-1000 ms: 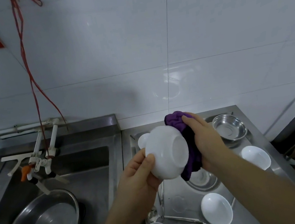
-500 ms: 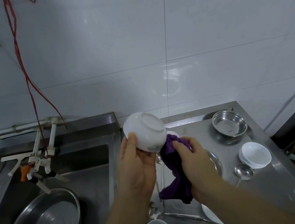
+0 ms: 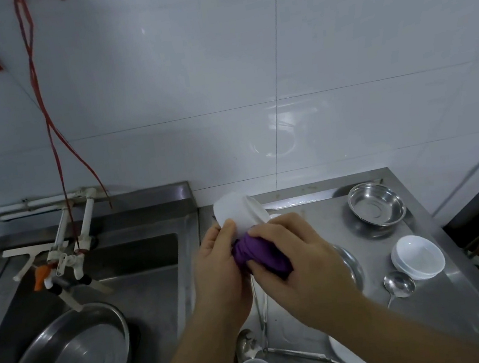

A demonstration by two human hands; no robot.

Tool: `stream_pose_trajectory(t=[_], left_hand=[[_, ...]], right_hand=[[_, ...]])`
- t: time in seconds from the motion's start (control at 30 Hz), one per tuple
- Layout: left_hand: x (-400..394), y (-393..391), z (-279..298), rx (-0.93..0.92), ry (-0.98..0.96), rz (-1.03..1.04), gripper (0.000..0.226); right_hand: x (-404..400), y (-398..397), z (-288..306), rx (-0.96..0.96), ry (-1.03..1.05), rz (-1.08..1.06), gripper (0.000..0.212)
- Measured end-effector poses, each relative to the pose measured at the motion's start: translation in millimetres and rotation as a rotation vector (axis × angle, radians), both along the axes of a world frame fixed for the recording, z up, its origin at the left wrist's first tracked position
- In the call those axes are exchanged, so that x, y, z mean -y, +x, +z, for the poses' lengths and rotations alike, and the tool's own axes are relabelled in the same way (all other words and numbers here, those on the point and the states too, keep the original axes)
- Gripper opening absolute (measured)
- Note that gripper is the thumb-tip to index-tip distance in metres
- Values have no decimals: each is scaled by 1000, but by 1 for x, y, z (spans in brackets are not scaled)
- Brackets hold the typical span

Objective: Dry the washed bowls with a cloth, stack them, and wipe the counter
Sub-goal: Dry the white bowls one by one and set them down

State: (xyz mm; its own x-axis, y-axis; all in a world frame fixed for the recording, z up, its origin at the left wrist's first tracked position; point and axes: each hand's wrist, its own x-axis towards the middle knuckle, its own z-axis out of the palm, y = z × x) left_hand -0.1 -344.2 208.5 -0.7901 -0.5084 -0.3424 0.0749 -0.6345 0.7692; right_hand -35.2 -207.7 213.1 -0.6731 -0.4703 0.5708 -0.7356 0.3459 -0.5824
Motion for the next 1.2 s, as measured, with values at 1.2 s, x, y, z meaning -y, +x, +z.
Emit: stream_pose_trajectory(t=[1.2], left_hand=[[-11, 19, -29, 87, -765, -235, 18]], right_hand=[[-38, -59, 6, 921, -104, 95, 30]])
